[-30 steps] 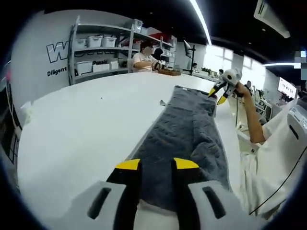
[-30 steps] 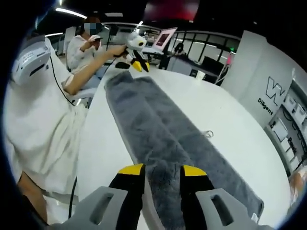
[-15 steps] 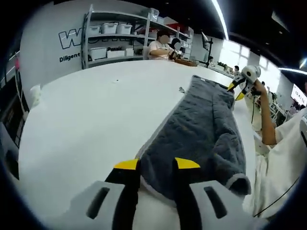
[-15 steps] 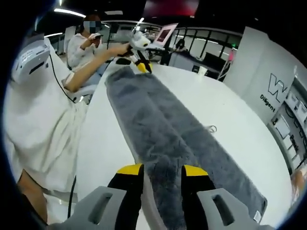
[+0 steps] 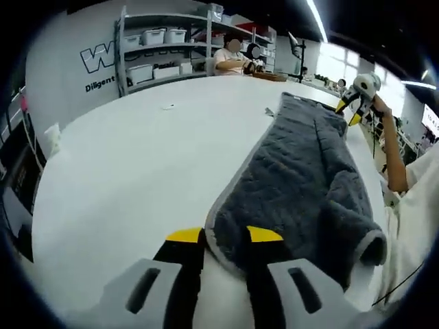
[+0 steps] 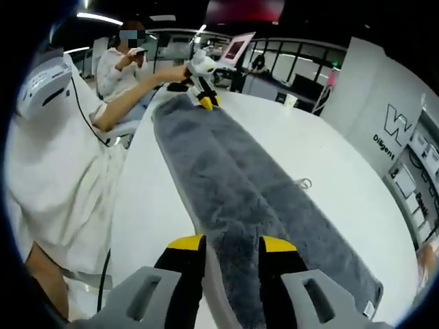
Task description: Open the folded towel by lifting each exposed corner and separating the folded layers until the towel lies flat within the target outline without major curled edges
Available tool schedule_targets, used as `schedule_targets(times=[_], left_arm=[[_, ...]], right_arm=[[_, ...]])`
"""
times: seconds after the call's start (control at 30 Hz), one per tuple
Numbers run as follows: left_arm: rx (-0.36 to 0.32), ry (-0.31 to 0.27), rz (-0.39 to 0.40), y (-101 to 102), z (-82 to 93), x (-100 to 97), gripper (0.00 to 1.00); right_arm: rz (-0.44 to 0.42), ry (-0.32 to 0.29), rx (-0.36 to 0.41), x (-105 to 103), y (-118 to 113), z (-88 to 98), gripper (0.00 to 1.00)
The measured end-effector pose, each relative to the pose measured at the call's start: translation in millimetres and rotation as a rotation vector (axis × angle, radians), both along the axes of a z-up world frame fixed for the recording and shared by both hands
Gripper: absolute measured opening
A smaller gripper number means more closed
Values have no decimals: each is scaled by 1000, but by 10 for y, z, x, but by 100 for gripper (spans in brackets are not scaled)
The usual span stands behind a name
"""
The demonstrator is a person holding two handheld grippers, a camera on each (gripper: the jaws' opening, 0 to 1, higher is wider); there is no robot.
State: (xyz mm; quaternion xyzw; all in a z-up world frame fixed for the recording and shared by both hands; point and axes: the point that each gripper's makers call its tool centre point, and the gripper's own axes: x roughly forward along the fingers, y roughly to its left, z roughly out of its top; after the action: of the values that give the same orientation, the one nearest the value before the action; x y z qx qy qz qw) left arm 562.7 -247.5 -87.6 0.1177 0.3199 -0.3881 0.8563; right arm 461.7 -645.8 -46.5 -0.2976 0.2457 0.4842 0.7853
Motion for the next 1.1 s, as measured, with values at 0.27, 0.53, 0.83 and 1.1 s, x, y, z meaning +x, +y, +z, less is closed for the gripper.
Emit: schedule_targets(times=[0.27,0.53,0.83,1.1], left_arm=[[1,4,-9,-19,-8,-3,11],[-4,5,0,-21,-11,-21,10],[21,-10,11,14,-13,36,10],[41,-18,25,25,-13,82,10]], right_arm=[[1,8,-4,-14,9,-19,26],[3,25,-17,-12,12,-77,25],[6,34,-8,41,61,-134,26],[15,66,-22,36,102,-249,26]])
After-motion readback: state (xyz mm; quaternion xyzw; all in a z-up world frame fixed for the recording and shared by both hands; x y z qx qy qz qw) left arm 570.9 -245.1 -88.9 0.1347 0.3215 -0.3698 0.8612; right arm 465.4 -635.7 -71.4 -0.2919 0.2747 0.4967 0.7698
